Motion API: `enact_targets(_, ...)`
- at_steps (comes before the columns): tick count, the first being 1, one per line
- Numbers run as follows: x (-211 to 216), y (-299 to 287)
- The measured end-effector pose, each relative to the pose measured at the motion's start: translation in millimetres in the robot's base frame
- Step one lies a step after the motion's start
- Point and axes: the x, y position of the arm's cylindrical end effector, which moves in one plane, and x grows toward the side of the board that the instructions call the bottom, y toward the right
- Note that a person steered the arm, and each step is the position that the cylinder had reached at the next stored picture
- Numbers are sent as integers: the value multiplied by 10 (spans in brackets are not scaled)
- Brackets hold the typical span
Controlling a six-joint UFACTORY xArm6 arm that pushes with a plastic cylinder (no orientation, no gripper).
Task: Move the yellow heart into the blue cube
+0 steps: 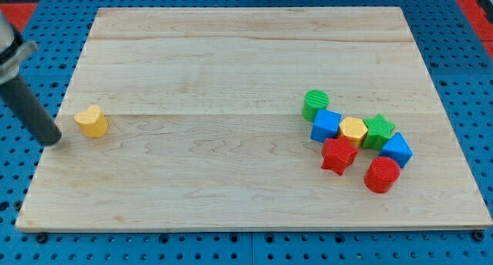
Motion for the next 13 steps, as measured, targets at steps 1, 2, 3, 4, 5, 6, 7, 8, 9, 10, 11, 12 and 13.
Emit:
enact_targets(1,-238,417)
enact_targets(2,-243,1182)
enact_targets(3,-244,1818)
enact_targets(4,-244,1927)
enact_targets(5,-244,1830)
enact_targets(6,-273,1830)
enact_targets(7,-322,1830)
enact_targets(8,-344,1854)
enact_targets(9,-344,2093)
enact_targets(10,-362,2305)
enact_targets(11,-534,2141)
enact_targets(12,-588,2259)
enact_targets(13,-536,2834)
